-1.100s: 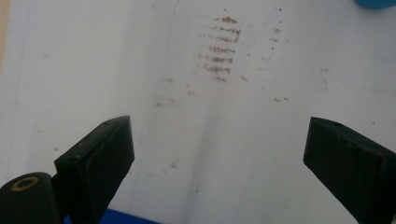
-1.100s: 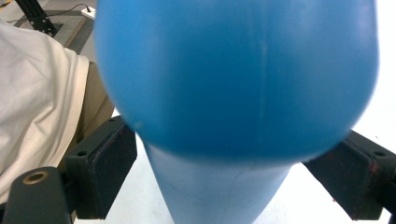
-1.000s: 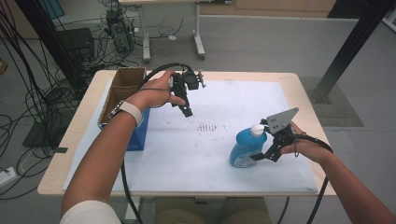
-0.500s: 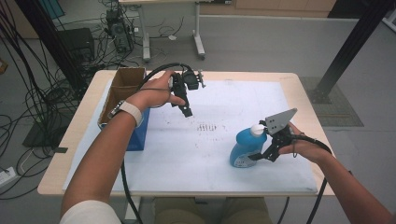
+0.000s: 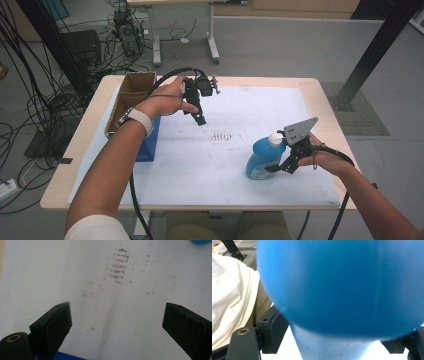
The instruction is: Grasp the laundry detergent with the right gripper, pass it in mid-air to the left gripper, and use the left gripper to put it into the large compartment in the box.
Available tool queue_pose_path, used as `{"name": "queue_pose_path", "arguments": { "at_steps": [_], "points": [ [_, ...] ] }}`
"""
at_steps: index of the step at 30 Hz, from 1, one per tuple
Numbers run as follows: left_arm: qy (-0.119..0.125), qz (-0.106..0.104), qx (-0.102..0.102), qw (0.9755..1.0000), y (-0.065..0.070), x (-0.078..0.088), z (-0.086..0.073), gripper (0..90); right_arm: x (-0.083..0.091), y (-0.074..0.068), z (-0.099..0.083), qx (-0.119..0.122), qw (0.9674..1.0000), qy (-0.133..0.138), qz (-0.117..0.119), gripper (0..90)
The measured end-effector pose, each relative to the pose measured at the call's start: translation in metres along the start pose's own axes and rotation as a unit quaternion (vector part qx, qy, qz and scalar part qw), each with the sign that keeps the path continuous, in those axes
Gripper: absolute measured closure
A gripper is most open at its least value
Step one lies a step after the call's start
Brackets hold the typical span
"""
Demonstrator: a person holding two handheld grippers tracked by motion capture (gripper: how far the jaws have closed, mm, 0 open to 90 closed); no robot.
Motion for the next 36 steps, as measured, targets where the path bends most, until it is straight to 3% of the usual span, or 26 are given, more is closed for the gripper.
{"name": "queue_pose_path", "arguments": {
  "at_steps": [36],
  "points": [
    [-0.003,0.000,-0.002,1.0000,-0.0002,-0.0006,0.0001,9.3,-0.0032,-0.0021,-0.0012,0.003,0.9997,0.025,0.002,28.3]
  ]
}}
Point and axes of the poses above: each handheld gripper's, and its own axes: x roughly backward along the jaws, z roughly out of its top, y roughly to its right, the point moved 8 cm from there along -x, roughly forward along the jaws, and after that the axes turned 1 degree about -z, right-handed, at the moved point
